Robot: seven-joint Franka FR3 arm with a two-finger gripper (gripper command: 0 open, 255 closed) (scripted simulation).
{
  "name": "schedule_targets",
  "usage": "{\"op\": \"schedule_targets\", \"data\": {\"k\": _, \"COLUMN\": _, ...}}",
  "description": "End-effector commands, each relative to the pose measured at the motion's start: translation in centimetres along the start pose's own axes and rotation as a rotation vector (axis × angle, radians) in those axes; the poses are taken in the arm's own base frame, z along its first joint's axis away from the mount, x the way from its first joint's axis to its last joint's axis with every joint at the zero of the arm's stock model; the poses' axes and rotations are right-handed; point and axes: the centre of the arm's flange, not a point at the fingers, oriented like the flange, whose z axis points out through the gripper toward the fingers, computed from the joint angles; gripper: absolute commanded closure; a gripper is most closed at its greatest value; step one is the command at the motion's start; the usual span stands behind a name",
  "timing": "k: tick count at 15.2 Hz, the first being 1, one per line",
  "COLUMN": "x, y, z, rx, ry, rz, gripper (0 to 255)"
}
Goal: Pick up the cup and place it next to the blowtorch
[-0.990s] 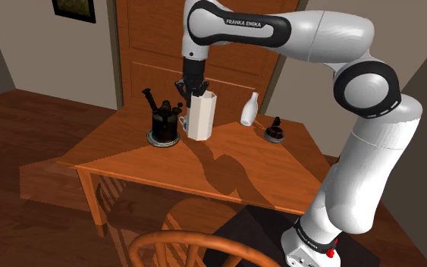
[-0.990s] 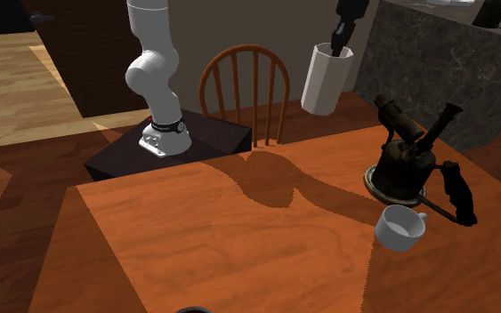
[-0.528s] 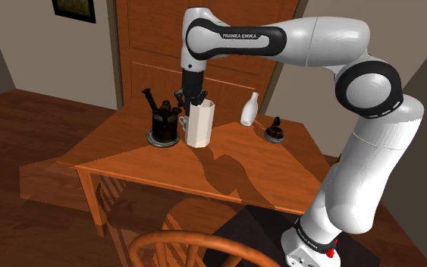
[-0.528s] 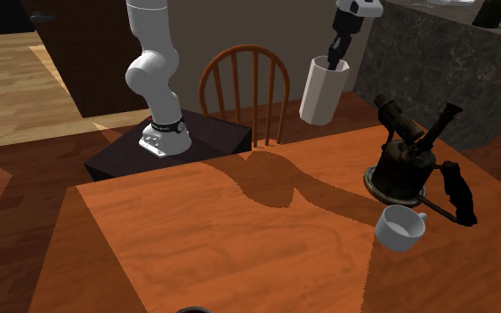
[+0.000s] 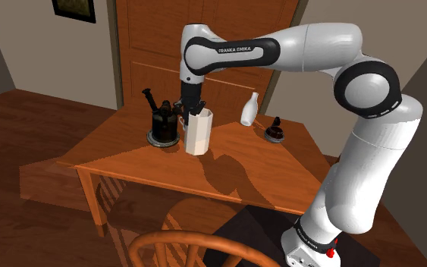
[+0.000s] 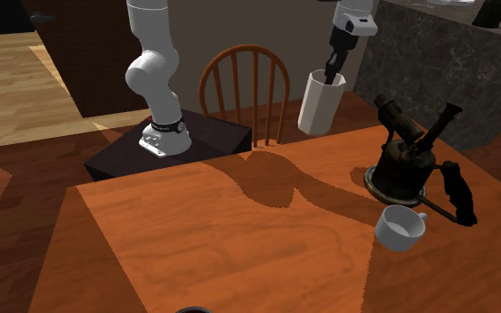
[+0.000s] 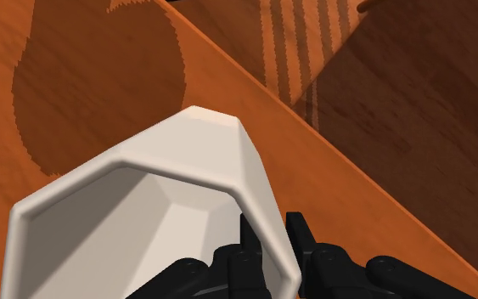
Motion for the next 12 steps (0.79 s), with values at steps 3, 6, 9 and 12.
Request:
{"op": "schedule_targets", "data": {"k": 3, "x": 0.2, "y": 0.0, "z": 2.0, "rx": 0.001, "ry": 0.001, "rz": 0.0, "gripper": 255}}
{"op": "schedule_targets", "data": {"k": 6, "x": 0.3, "y": -0.1, "z": 3.6, "rx": 0.001, "ry": 0.001, "rz": 0.0, "gripper": 255}}
{"op": "schedule_targets", "data": {"k": 9, "x": 0.5, "y": -0.1, "z": 5.2, "rx": 0.001, "ry": 0.001, "rz": 0.0, "gripper": 255}}
{"op": "schedule_targets", "data": {"k": 12, "x": 0.6, "y": -0.1, "z": 6.7, "rx": 0.001, "ry": 0.001, "rz": 0.0, "gripper": 255}}
